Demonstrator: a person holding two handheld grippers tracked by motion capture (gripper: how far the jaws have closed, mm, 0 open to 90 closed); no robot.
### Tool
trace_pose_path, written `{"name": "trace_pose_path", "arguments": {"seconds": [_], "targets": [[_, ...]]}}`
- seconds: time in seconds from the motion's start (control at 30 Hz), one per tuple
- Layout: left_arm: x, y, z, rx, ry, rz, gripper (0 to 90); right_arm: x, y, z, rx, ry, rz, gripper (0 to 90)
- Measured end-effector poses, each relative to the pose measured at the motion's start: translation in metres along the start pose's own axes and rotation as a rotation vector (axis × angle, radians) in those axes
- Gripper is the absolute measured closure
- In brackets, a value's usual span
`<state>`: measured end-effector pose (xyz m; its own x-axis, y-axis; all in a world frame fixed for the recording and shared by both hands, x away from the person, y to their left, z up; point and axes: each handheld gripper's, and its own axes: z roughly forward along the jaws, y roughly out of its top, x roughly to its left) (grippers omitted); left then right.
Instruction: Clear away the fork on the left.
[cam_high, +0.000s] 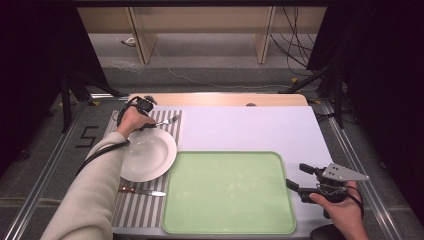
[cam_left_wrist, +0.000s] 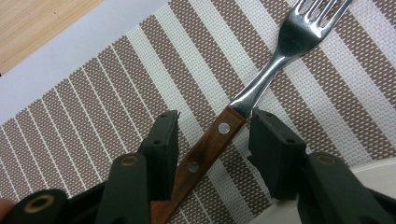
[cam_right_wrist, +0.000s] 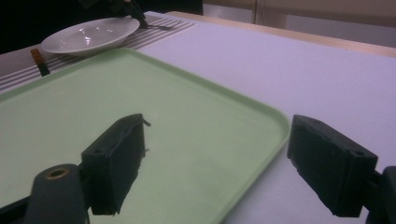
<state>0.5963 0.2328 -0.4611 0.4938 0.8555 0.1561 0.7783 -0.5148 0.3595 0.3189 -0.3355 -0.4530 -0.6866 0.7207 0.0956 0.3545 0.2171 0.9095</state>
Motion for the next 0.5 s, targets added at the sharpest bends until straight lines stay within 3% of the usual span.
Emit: {"name": "trace_pose_path", "arguments": {"seconds": [0.5], "targets": [[-0.001,0.0015,0.0038,0.017,-0.026,0.024,57.9,0.0001,0.0,0.0,0.0,0.002,0.001,20.0]]}}
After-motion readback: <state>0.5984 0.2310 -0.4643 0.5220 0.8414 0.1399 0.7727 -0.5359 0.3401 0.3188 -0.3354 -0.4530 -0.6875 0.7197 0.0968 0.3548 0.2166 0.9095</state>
